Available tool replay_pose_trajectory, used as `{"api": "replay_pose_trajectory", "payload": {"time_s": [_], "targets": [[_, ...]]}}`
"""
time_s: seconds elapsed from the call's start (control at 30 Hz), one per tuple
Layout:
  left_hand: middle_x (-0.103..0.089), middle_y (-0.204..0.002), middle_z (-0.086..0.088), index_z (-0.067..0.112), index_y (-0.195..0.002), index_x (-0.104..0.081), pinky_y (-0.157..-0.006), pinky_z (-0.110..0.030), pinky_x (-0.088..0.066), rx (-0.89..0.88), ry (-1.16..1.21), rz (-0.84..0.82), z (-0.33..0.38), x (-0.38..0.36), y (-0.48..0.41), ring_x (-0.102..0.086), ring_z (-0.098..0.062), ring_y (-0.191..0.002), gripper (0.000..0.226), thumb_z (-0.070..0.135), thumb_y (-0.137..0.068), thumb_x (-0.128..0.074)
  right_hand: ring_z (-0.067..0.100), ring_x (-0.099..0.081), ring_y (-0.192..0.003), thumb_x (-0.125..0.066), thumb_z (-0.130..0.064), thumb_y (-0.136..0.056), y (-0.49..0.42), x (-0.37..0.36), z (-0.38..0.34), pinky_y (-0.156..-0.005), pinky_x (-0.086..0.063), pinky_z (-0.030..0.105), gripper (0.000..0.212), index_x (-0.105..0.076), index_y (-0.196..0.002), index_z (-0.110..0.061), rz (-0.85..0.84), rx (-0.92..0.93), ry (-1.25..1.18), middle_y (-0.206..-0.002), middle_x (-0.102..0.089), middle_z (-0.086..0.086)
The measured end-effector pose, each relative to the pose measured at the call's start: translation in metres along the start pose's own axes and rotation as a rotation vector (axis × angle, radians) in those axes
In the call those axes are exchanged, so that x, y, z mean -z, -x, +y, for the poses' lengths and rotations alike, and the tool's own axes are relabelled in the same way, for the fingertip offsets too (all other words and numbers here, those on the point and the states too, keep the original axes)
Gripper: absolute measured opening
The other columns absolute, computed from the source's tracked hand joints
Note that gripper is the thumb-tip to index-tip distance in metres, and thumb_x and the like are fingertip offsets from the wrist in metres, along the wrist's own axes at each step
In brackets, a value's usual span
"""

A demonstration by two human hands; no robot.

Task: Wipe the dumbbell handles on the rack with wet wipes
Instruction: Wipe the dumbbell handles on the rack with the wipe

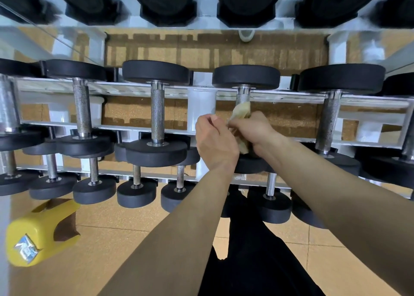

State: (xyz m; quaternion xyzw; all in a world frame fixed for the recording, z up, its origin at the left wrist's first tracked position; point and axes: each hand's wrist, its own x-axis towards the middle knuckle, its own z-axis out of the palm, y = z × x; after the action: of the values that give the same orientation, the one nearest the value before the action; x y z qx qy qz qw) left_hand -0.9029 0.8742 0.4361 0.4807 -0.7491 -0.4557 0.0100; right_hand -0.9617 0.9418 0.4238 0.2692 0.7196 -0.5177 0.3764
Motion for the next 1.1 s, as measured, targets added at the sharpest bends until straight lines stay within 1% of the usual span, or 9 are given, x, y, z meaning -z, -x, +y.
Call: {"api": "replay_pose_trajectory", "payload": {"time_s": [0.17,0.37,0.5,0.57,0.67,0.8,0.93,1.03,1.1], "targets": [[-0.054,-0.104,0.005,0.020,-0.102,-0.050,-0.092,-0.040,-0.042,0.004,0.001,-0.007,-0.001,-0.001,-0.001,-0.050,-0.021,-0.100,0.025,0.034,-0.107,-0.031,0.023,-0.075,-0.080,-0.087,-0.012,-0.069,-0.023,-0.013,-0.025,-0.080,-0.062,0.038,0.023,-0.073,-0.087,-0.006,0.054,0.045,-0.260,-0.084,-0.076,0.009],[-0.057,-0.107,0.005,0.019,-0.104,-0.052,-0.094,-0.040,-0.042,0.037,0.030,-0.008,-0.002,-0.003,-0.002,-0.051,-0.020,-0.102,0.028,0.036,-0.107,-0.031,0.022,-0.070,-0.072,-0.073,-0.022,-0.082,-0.039,0.009,-0.007,-0.073,-0.059,0.034,0.013,-0.073,-0.073,-0.013,-0.474,-0.059,-0.486,-0.079,-0.073,0.008],[-0.057,-0.105,0.005,0.019,-0.103,-0.052,-0.094,-0.037,-0.040,0.025,0.061,-0.006,-0.002,-0.003,-0.001,-0.050,-0.017,-0.101,0.025,0.035,-0.107,-0.034,0.022,-0.069,-0.074,-0.082,-0.025,-0.063,-0.042,0.013,0.013,-0.070,-0.058,0.031,0.033,-0.070,-0.087,-0.007,-0.628,-0.157,-0.448,-0.081,-0.071,0.010],[-0.056,-0.104,0.006,0.018,-0.104,-0.053,-0.093,-0.035,-0.039,0.021,0.073,-0.003,-0.004,-0.004,-0.001,-0.050,-0.017,-0.102,0.024,0.035,-0.107,-0.035,0.021,-0.072,-0.078,-0.075,-0.020,-0.068,-0.038,0.014,0.020,-0.071,-0.059,0.030,0.034,-0.070,-0.097,-0.004,-0.658,-0.182,-0.412,-0.086,-0.074,0.011],[-0.056,-0.103,0.005,0.016,-0.103,-0.054,-0.091,-0.034,-0.039,-0.003,0.086,0.001,-0.004,-0.003,0.000,-0.050,-0.017,-0.100,0.025,0.033,-0.107,-0.036,0.015,-0.069,-0.071,-0.067,-0.009,-0.085,-0.024,0.011,0.019,-0.062,-0.056,0.025,0.021,-0.066,-0.106,-0.003,-0.480,-0.071,-0.252,-0.081,-0.072,0.008],[-0.056,-0.100,0.005,0.016,-0.101,-0.055,-0.090,-0.036,-0.040,-0.017,0.109,0.014,-0.005,-0.003,0.000,-0.051,-0.018,-0.098,0.026,0.033,-0.107,-0.036,0.015,-0.069,-0.073,-0.079,-0.006,-0.077,-0.016,0.003,0.025,-0.065,-0.056,0.028,0.022,-0.073,-0.098,-0.001,-0.099,0.084,-0.021,-0.084,-0.074,0.008],[-0.057,-0.100,0.005,0.015,-0.101,-0.056,-0.092,-0.036,-0.040,-0.030,0.124,0.016,-0.008,-0.004,-0.001,-0.051,-0.017,-0.098,0.026,0.032,-0.106,-0.037,0.018,-0.070,-0.062,-0.080,-0.008,-0.073,-0.022,-0.018,0.008,-0.055,-0.055,0.028,0.018,-0.075,-0.090,-0.004,0.119,0.045,-0.181,-0.069,-0.073,0.004],[-0.056,-0.100,0.006,0.017,-0.100,-0.055,-0.092,-0.036,-0.041,-0.024,0.118,-0.002,-0.008,-0.004,-0.001,-0.051,-0.017,-0.098,0.026,0.033,-0.107,-0.036,0.020,-0.073,-0.080,-0.085,-0.016,-0.072,-0.035,-0.016,-0.016,-0.074,-0.060,0.035,0.027,-0.075,-0.096,-0.009,0.112,0.134,-0.281,-0.084,-0.076,0.005],[-0.055,-0.098,0.006,0.019,-0.099,-0.053,-0.091,-0.036,-0.041,-0.030,0.106,-0.015,-0.008,-0.002,-0.001,-0.051,-0.018,-0.097,0.025,0.034,-0.107,-0.034,0.021,-0.071,-0.081,-0.087,-0.026,-0.072,-0.040,-0.006,-0.024,-0.073,-0.061,0.039,0.045,-0.071,-0.110,-0.008,-0.052,0.118,-0.354,-0.084,-0.072,0.003]]}}
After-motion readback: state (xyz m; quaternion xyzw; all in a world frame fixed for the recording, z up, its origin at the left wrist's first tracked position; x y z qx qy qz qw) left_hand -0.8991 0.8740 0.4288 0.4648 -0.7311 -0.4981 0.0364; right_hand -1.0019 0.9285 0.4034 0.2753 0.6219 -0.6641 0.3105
